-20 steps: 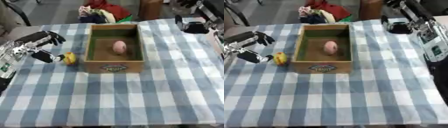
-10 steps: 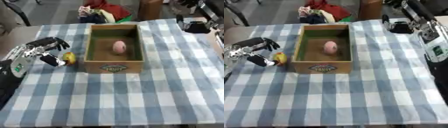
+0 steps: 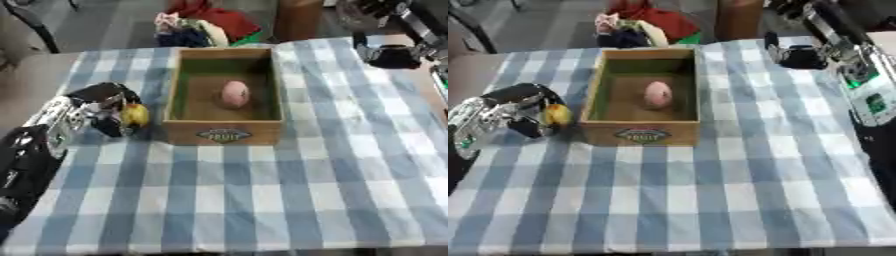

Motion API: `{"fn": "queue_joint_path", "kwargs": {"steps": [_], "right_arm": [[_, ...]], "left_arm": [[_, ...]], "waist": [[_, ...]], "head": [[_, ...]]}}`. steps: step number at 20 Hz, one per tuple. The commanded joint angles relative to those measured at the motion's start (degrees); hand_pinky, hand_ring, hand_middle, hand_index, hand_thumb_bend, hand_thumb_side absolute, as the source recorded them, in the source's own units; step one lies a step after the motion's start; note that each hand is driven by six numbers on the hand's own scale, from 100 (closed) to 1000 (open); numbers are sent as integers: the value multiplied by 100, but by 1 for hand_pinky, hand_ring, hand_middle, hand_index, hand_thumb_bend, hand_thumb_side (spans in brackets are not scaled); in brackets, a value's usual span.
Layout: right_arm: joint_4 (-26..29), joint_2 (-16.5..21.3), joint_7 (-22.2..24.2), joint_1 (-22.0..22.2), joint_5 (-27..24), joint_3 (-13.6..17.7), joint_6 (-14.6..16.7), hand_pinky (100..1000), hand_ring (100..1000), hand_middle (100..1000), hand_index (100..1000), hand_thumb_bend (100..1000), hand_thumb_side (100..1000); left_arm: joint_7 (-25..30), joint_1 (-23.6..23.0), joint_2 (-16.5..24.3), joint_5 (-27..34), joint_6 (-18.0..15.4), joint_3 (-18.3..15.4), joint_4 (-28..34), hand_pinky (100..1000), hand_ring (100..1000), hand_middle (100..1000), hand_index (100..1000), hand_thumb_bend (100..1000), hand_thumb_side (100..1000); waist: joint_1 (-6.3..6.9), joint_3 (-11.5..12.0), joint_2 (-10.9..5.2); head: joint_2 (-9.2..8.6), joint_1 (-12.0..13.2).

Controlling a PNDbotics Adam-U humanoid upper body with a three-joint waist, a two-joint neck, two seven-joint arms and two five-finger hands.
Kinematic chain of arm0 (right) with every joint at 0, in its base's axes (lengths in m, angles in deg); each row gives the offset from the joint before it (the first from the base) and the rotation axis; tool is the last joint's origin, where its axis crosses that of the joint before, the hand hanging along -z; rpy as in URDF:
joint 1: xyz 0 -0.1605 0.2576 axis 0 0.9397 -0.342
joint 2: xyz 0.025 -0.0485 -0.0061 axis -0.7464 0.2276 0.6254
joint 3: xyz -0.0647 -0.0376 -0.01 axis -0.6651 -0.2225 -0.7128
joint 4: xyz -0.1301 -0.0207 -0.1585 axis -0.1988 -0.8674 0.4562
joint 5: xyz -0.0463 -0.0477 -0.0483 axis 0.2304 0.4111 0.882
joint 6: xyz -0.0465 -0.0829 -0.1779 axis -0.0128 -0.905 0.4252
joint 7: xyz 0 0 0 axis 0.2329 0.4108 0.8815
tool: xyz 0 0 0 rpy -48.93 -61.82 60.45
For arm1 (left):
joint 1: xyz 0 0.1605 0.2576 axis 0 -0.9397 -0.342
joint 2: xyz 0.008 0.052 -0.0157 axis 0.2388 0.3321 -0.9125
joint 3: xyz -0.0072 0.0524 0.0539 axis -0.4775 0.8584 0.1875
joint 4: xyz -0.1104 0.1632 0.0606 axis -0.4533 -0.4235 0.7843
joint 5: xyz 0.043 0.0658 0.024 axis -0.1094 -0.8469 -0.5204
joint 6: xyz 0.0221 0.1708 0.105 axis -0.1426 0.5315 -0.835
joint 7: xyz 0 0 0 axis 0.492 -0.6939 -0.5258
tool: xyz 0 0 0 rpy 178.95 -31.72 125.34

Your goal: Pick up objects on the table and place them in the box.

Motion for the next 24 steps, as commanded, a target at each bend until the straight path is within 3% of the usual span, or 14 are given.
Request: {"fn": "queue_joint_path", "kwargs": {"steps": [1, 8, 14, 20, 23, 24], "right_arm": [[103, 133, 16, -78, -32, 51, 10, 767, 790, 784, 921, 100, 100], [65, 99, 104, -76, -10, -16, 84, 769, 789, 777, 912, 100, 105], [-30, -3, 314, -84, 51, -125, 244, 769, 784, 752, 862, 100, 114], [-168, -159, 636, -139, 163, -281, 512, 771, 784, 748, 843, 100, 123], [-211, -188, 703, -148, 192, -291, 578, 771, 784, 747, 840, 100, 122], [-217, -192, 709, -150, 195, -287, 587, 771, 784, 747, 840, 100, 121]], "left_arm": [[-630, 84, 131, 183, 225, -147, 236, 645, 449, 353, 555, 100, 155], [-904, 300, 245, 1214, 594, -205, 1007, 657, 459, 366, 576, 100, 173], [-629, 853, 53, 1545, 487, -19, 1149, 668, 478, 391, 601, 100, 177], [-113, 1177, -400, 1356, 23, 236, 879, 691, 562, 502, 698, 100, 180], [94, 1205, -536, 1200, -130, 292, 757, 722, 655, 612, 764, 208, 186], [167, 1206, -560, 1137, -170, 304, 730, 746, 701, 674, 794, 238, 262]], "waist": [[-19, -3, -98], [-15, -39, -122], [3, -156, -134], [3, -298, -110], [6, -329, -106], [9, -336, -106]], "head": [[25, 4], [32, 16], [24, 96], [1, 178], [-10, 175], [-13, 173]]}}
